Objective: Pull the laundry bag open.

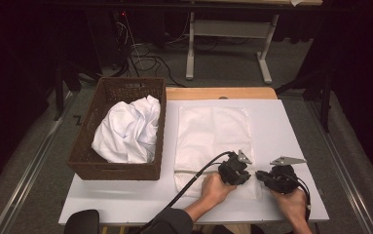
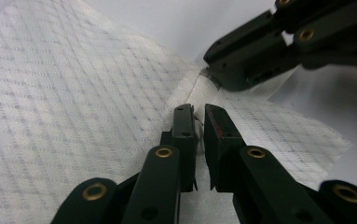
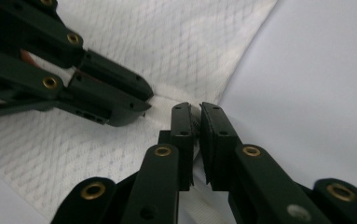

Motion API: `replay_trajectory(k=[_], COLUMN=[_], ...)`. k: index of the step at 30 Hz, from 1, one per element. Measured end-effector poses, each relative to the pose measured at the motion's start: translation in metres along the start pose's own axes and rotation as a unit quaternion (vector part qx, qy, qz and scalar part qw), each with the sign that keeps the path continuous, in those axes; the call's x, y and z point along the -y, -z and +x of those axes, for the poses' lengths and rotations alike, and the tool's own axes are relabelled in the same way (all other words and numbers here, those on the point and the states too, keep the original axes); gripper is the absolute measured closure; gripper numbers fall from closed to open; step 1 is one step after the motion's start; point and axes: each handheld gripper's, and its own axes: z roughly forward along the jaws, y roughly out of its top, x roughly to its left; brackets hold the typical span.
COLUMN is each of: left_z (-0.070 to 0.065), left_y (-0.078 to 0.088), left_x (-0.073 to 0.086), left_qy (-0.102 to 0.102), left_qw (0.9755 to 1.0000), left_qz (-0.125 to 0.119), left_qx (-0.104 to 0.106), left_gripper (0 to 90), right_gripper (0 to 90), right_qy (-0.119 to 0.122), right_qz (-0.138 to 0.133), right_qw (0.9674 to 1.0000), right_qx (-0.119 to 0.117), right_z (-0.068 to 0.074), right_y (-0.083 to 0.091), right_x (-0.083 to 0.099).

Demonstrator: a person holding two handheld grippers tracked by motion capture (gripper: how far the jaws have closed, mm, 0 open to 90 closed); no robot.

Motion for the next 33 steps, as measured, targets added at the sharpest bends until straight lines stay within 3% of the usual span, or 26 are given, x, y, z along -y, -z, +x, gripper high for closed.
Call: replay_trajectory(k=[5, 10, 14, 18, 33], left_z=[0.001, 0.003, 0.002, 0.006, 0.005], left_y=[0.000, 0.000, 0.000, 0.002, 0.016], left_x=[0.000, -0.001, -0.001, -0.001, 0.001], left_qy=[0.005, 0.007, 0.004, 0.019, 0.002], left_qw=[1.0000, 1.0000, 1.0000, 0.9997, 0.9998], left_qz=[0.000, 0.000, 0.003, 0.009, 0.021], left_qx=[0.002, 0.007, 0.004, 0.014, 0.003], left_gripper=[85.7, 86.1, 86.2, 86.3, 86.3], right_gripper=[90.0, 90.0, 90.0, 90.0, 90.0], right_qy=[-0.003, 0.015, 0.012, -0.002, 0.006], right_qz=[-0.042, -0.016, -0.006, -0.006, -0.005], right_qw=[0.9991, 0.9997, 0.9999, 0.9998, 0.9998], right_qx=[0.001, -0.006, -0.008, -0.019, -0.016], right_z=[0.003, 0.010, 0.007, 0.004, 0.005], right_y=[0.010, -0.003, -0.011, -0.012, -0.013], right_x=[-0.002, -0.005, -0.006, -0.005, -0.004])
